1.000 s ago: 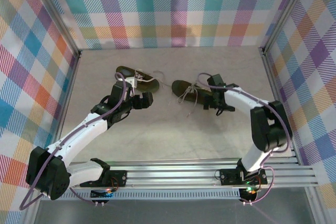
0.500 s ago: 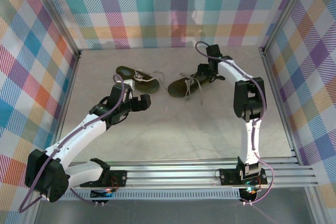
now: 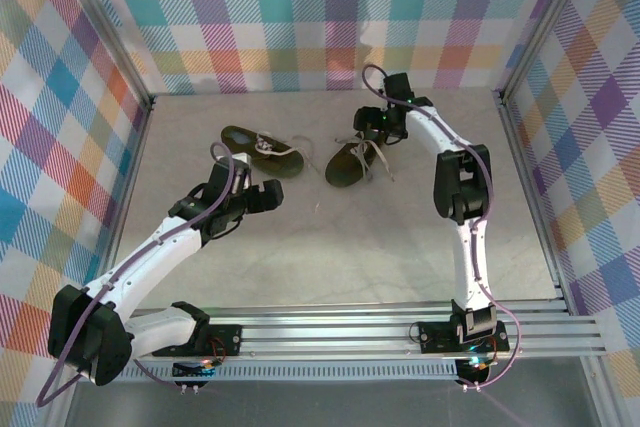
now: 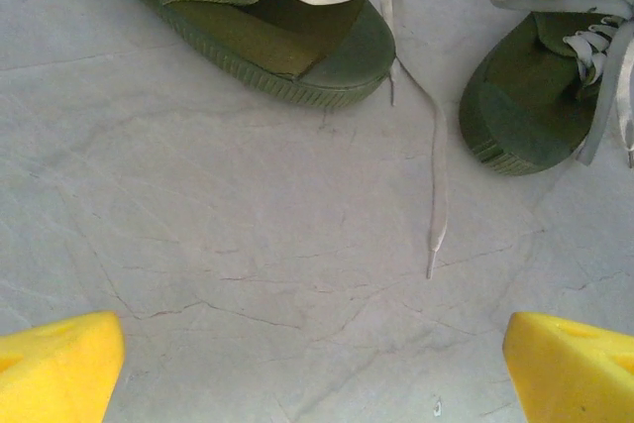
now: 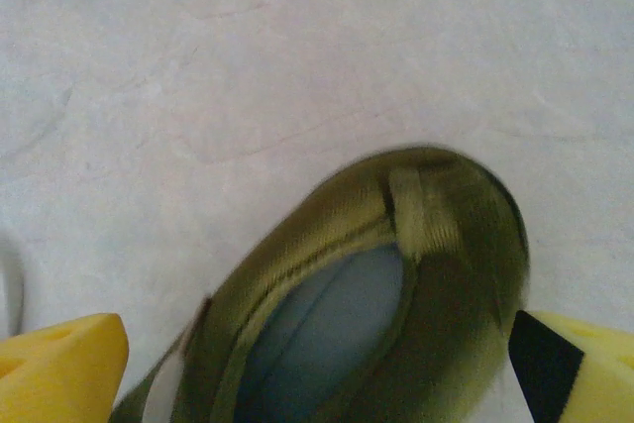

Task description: Tie the shoes

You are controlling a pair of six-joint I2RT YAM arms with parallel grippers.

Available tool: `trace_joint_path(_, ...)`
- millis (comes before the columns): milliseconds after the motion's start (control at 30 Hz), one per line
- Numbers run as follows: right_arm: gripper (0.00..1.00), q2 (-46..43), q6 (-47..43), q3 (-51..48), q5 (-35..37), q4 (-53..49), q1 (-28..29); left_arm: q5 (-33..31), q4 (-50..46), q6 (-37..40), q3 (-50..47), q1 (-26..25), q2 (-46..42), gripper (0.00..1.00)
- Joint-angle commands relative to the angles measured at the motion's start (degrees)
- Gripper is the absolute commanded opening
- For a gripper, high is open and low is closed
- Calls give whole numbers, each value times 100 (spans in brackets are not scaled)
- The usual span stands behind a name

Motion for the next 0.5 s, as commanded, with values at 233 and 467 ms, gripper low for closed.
trace_joint_path(233, 99, -805, 1281, -819, 142, 339, -1, 239, -47, -293, 323, 528, 182, 98)
trace_joint_path(467, 99, -369, 1687, -599, 72, 271, -44, 309, -197, -549, 206, 946, 11, 99)
